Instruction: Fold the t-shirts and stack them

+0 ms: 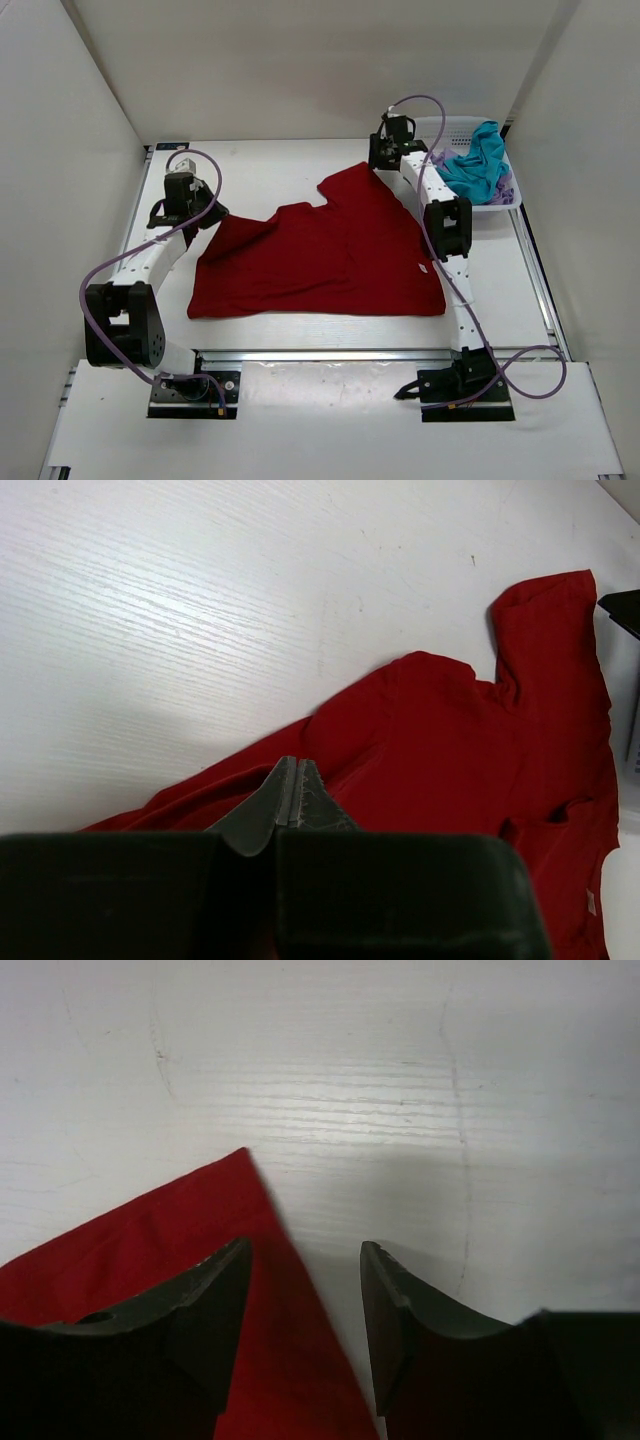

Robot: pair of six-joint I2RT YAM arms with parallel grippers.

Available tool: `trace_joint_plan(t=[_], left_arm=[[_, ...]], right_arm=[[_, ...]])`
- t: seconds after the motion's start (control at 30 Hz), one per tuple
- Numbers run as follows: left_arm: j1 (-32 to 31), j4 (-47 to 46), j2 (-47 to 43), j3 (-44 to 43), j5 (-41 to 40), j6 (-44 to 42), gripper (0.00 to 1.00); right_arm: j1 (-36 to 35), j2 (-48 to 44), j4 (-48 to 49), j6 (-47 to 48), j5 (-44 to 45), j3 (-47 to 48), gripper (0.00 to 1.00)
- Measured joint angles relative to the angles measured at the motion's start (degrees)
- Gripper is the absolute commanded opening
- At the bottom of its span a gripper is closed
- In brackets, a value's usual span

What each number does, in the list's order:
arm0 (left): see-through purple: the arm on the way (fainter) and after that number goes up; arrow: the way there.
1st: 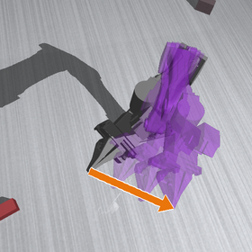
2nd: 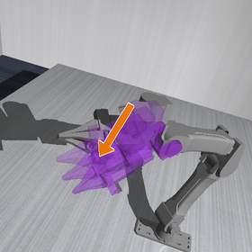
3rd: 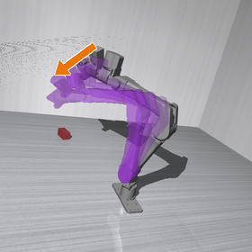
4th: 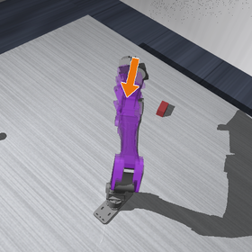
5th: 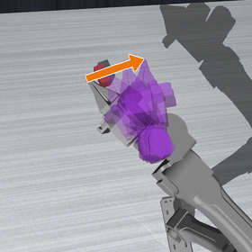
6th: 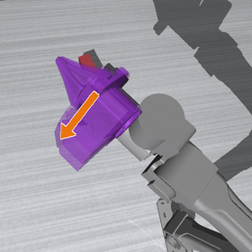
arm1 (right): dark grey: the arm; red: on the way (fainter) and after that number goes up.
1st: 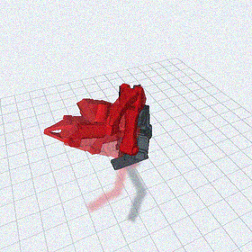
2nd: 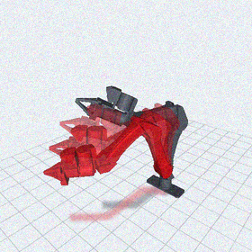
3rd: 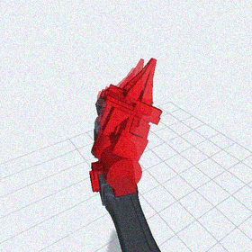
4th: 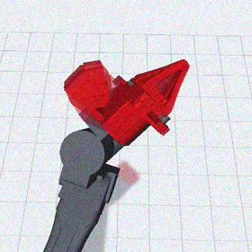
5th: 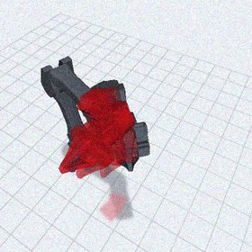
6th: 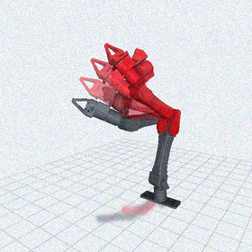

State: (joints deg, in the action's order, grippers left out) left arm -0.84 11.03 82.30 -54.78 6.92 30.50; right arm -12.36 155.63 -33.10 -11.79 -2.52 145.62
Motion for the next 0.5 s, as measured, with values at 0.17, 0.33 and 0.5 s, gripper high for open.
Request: trace_joint_plan(t=[0.17,0.33,0.5], left_arm=[[-0.02,-0.7,0.04,0.13,0.24,0.17,0.0],[-0.09,-1.07,0.33,0.74,0.48,0.37,0.0],[-0.02,-1.03,0.44,0.9,0.74,0.42,0.0]], right_arm=[[0.44,0.2,0.31,-0.33,-1.86,0.26,0.47],[0.57,0.52,1.33,-2.25,-6.21,0.57,0.42],[1.11,1.36,2.14,-4.79,-10.1,0.79,0.39]])
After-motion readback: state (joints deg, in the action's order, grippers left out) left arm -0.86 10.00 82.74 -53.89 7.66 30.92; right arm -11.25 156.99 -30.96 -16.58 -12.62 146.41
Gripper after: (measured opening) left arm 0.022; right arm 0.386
